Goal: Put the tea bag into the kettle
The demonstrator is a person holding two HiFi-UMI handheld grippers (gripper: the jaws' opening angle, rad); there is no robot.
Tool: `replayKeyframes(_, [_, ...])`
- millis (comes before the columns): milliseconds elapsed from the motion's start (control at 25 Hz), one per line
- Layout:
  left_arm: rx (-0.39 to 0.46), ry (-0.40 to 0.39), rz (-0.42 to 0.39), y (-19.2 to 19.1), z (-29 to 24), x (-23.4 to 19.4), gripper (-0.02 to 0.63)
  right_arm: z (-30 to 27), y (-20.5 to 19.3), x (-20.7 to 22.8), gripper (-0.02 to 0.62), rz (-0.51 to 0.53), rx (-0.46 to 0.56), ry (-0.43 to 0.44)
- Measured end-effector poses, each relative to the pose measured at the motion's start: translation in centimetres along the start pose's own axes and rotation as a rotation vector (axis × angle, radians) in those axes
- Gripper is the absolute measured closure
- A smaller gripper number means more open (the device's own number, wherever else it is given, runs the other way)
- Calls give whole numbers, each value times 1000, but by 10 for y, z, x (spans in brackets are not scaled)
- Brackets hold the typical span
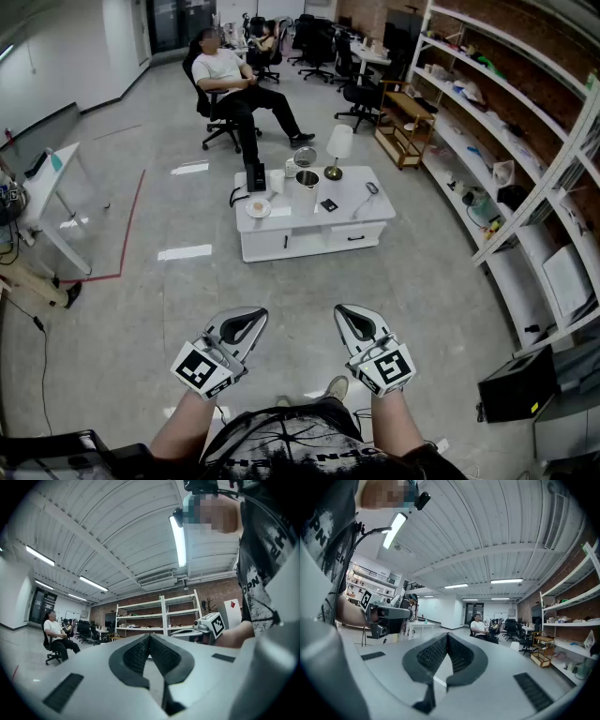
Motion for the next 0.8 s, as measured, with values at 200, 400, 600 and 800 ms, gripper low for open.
replayKeyframes(200, [1, -1, -1, 2, -2, 0, 600, 0, 4, 1, 586, 13, 1, 2])
replayKeyframes(400, [-2, -2, 1, -1, -1, -3, 600, -4, 2, 0, 586, 5, 4, 4])
replayKeyframes(600, [-4, -1, 4, -1, -3, -4, 600, -2, 6, 6, 586, -60, 41, 0])
replayKeyframes(800, [-6, -2, 5, -3, -3, -4, 600, -2, 6, 6, 586, -53, 50, -2])
Point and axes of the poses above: the fingertips, and each gripper's own axes: z backward along the fingers, x to its right, y out of its top, the point moved 2 cm from there along z, backward along the fingers, and after that the axes turned 4 degrees about -z, right-handed, at the moved point
